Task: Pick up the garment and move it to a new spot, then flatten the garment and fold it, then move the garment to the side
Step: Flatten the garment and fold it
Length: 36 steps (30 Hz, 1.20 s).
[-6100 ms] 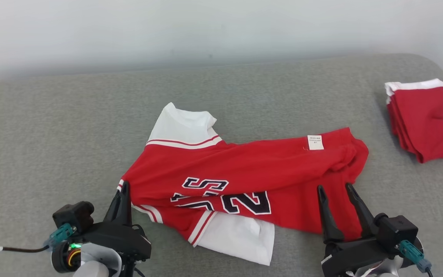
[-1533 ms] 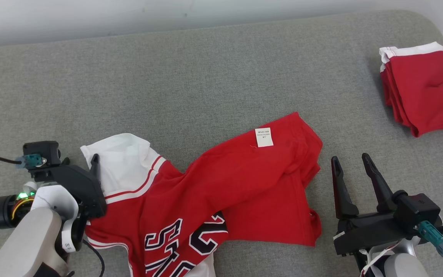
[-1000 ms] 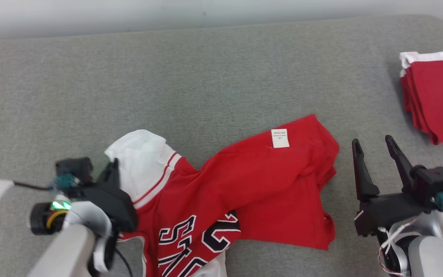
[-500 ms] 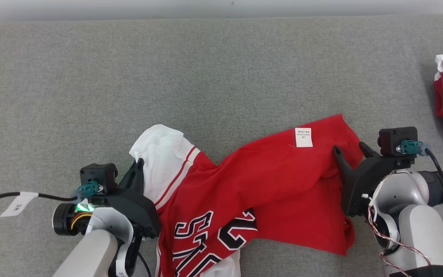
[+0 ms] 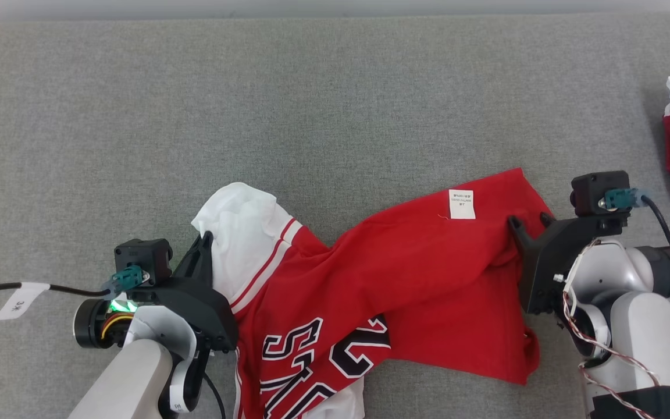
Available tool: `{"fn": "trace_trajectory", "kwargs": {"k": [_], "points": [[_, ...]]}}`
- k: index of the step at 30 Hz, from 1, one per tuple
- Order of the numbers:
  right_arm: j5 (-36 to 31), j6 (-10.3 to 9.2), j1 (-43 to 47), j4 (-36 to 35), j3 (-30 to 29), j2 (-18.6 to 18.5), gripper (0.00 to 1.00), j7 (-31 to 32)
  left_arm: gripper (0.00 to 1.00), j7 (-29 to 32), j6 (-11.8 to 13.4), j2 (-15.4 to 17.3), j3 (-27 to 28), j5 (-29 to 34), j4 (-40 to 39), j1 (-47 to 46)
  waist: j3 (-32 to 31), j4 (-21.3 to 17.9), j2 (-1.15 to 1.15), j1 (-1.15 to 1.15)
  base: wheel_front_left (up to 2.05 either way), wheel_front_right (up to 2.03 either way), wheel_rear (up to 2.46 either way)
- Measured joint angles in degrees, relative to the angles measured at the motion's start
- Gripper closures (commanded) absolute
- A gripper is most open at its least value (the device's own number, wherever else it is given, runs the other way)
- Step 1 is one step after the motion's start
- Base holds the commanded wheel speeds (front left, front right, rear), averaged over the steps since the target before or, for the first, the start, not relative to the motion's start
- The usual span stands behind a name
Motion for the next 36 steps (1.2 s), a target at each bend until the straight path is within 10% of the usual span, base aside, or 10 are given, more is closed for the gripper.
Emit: {"fn": "trace_trajectory", "kwargs": {"k": [21,24,36], "points": [[-0.1,0.00,-1.0,-3.5,-0.8,0.0,0.58,11.0,1.00,0.2,-0.1,0.1,-0.2,-0.8,0.1,-1.0,1.2,0.5,0.00,0.00,0.00,0.00,0.00],[0.1,0.00,-1.0,-3.3,-0.8,0.0,1.00,11.5,1.00,0.2,0.0,0.1,-0.3,-0.8,0.1,-1.0,1.3,0.6,0.00,0.00,0.00,0.00,0.00],[-0.2,0.00,-1.8,-3.3,0.2,0.0,1.00,8.2,1.00,-2.0,0.4,0.7,0.5,-1.2,-0.8,-1.0,0.1,0.4,0.00,0.00,0.00,0.00,0.00]]}}
